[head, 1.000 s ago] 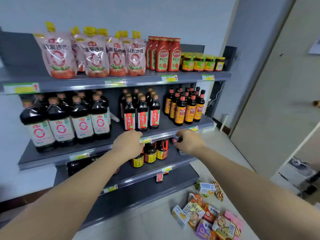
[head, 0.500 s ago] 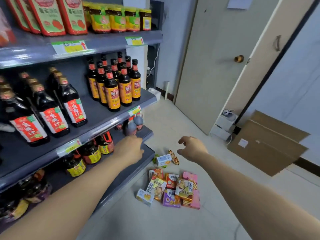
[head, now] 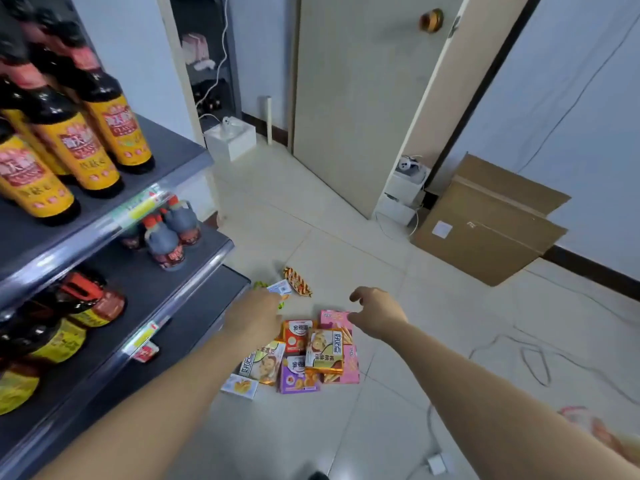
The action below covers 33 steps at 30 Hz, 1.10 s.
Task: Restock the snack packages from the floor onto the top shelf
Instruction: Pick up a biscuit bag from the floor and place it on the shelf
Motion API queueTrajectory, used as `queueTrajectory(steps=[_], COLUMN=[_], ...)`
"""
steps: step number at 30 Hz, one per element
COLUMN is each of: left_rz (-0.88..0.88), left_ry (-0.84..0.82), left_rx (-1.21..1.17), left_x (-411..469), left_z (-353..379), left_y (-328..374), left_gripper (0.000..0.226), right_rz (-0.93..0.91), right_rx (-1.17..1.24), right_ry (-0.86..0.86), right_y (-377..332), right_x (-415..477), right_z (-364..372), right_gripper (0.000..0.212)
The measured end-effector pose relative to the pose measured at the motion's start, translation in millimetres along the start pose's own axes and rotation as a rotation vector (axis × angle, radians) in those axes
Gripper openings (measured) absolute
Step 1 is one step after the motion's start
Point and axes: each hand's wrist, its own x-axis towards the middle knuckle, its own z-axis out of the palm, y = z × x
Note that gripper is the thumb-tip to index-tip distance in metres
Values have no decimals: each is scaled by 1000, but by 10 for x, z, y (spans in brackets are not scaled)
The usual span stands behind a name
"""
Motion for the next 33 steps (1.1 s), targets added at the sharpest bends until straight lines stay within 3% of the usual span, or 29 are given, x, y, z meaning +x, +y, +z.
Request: queueTrajectory(steps=[8,12,18,23,33], left_rz=[36,46,76,46,-31], left_ry=[-175,-256,-353,-422,-524], left_rx=[-46,-42,-46,-66,-117], left_x=[1052,1570,2208,2677,3400], left_z=[777,1213,1888,2628,4607], left_y=[269,331,376,415,384], left_gripper=[18,31,29,26,41], right_rz=[151,218,249,306,457], right_rx=[44,62,115,100,258], right_ry=[-102,-151,-219,-299,-427], right_y=[671,921,1277,1686,2571], right_x=[1025,1529,2228,2735,3571], right_z=[276,522,1054,1689,3431], right_gripper=[41,39,36,38,34])
